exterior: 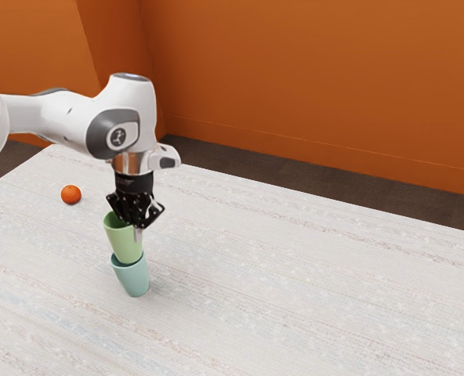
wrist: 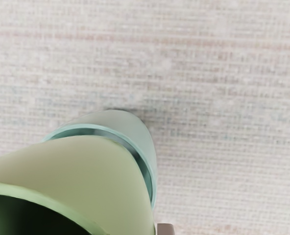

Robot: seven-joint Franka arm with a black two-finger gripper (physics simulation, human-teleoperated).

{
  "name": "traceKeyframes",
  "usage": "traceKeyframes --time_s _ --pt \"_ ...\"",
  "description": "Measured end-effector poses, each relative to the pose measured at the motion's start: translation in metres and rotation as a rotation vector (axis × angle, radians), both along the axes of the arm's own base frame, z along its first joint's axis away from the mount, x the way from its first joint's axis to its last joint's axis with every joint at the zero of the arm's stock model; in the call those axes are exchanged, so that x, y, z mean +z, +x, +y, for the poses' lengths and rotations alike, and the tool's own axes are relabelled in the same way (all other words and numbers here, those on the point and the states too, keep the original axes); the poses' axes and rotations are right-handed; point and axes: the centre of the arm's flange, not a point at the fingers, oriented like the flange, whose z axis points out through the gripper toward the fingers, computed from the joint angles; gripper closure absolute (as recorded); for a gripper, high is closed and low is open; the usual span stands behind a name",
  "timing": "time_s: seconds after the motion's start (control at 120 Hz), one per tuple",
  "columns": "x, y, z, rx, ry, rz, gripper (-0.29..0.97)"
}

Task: Place the left cup onto the right cup

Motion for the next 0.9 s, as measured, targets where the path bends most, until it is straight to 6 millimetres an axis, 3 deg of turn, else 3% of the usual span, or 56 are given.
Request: traceKeyframes --time_s 0.075,0.267,0.433,0.483,0.583,0.658,0.9 --pt "-0.003 -0.001 0.001 0.007 0.001 0.004 0.78" --pt "-0.009 -0.003 0.003 0.027 -0.002 0.015 0.37" --pt "-0.004 -0.002 0.001 0.035 -0.001 0.004 0.17" --pt "0.010 0.003 0.001 0.038 -0.002 -0.022 0.13" --pt "0.065 0.021 0.005 0.051 -0.002 -0.095 0.08" --pt "0.096 0.026 0.014 0.068 0.004 -0.118 0.06" --pt "0.152 0.026 0.061 0.096 0.008 -0.151 0.02"
